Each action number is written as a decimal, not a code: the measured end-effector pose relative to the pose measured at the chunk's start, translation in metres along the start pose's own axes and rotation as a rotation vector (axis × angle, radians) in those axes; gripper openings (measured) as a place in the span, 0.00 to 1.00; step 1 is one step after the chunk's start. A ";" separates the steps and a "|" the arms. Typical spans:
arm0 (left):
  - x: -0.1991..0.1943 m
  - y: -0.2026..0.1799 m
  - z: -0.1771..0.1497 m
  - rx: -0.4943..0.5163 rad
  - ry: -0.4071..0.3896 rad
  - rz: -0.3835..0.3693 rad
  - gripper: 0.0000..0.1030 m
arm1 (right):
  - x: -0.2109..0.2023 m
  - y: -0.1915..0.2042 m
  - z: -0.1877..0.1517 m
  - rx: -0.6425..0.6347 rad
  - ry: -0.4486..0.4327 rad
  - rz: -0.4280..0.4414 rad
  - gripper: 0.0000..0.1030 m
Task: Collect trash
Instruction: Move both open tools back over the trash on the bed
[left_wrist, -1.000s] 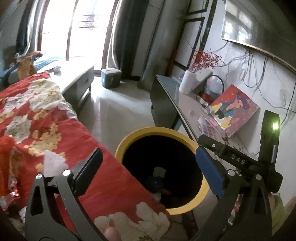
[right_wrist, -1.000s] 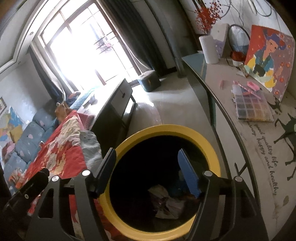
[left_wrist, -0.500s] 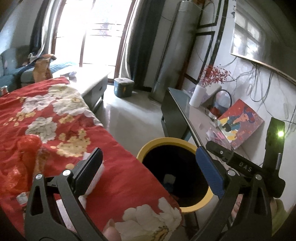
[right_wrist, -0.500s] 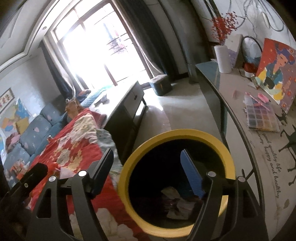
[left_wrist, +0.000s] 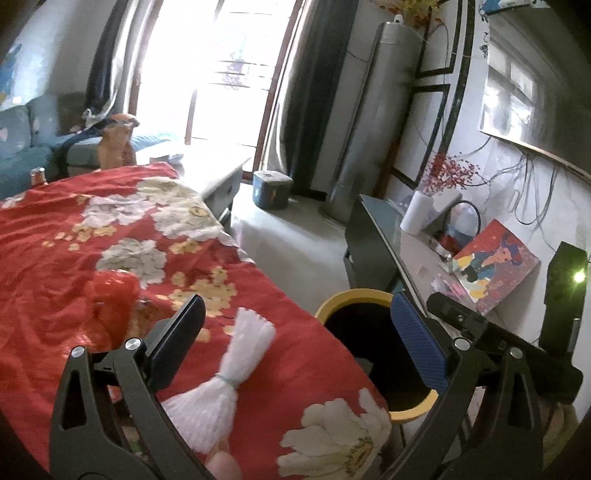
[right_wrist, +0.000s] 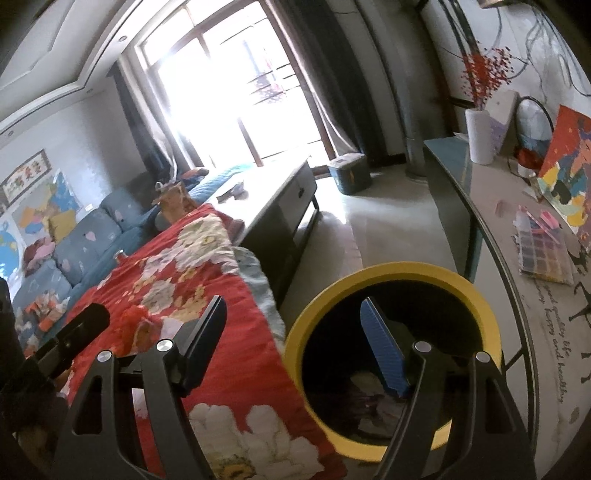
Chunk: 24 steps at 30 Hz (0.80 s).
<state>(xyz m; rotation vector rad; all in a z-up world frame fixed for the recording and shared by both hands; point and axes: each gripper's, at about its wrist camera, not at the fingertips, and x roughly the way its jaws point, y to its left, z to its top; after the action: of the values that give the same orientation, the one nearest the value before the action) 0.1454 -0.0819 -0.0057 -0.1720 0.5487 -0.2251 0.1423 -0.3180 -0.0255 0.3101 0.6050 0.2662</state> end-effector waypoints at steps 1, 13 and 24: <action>-0.002 0.002 0.000 0.001 -0.005 0.005 0.89 | -0.001 0.003 -0.001 -0.005 0.000 0.005 0.70; -0.026 0.038 0.002 -0.023 -0.053 0.084 0.89 | 0.000 0.052 -0.006 -0.086 0.015 0.080 0.71; -0.044 0.078 0.003 -0.088 -0.072 0.140 0.89 | 0.005 0.088 -0.018 -0.144 0.051 0.138 0.71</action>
<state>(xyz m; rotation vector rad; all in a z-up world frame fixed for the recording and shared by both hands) 0.1237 0.0050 0.0011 -0.2255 0.4971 -0.0588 0.1224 -0.2319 -0.0103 0.2065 0.6126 0.4492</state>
